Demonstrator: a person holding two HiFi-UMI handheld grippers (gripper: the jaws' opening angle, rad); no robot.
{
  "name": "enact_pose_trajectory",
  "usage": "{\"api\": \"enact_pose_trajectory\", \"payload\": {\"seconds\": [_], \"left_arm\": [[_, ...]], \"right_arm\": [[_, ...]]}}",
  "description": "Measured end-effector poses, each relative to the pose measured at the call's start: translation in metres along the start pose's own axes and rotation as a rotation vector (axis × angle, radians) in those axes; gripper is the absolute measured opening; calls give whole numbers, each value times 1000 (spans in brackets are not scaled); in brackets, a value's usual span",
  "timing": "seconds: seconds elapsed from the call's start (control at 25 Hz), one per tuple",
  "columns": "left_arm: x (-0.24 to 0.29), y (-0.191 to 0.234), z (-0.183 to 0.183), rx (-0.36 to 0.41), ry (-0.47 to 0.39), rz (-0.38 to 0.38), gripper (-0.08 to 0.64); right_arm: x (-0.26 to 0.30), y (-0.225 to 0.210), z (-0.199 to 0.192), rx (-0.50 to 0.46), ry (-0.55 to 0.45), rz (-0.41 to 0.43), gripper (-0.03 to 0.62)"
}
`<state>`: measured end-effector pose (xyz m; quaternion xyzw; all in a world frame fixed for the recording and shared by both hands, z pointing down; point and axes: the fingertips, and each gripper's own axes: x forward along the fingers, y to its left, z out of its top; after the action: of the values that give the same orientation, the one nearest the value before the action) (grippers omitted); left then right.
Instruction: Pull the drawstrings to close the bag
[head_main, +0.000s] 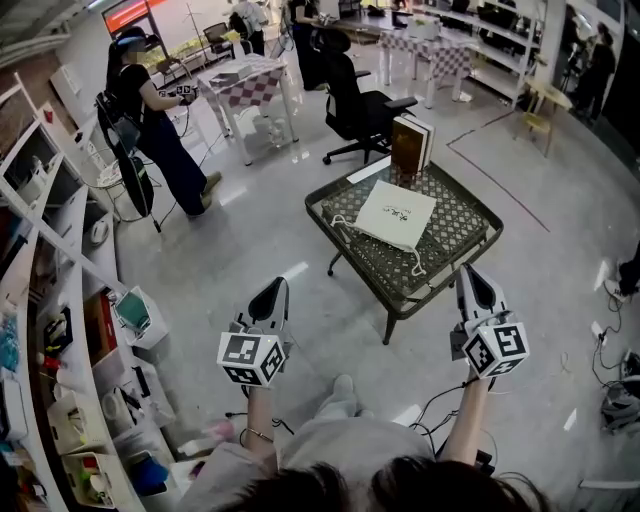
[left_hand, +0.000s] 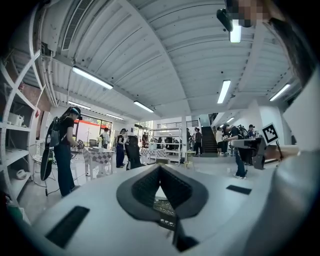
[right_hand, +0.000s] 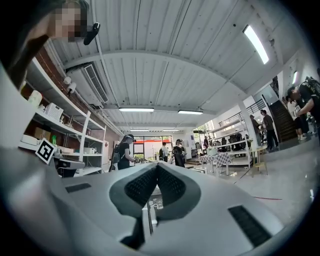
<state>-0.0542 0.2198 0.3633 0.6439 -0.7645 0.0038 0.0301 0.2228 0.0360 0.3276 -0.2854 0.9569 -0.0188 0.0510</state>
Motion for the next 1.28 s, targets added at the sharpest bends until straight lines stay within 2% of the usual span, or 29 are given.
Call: {"api": "enact_pose_trajectory", "payload": {"seconds": [0.64,1.28], "left_arm": [[110,40,-4,-10,18,-116,23],[156,56,-27,-24,68,-216,23]], "right_arm": [[74,-32,-21,14,30,-83,21],[102,-36,-52,54,64,-167,21]]}}
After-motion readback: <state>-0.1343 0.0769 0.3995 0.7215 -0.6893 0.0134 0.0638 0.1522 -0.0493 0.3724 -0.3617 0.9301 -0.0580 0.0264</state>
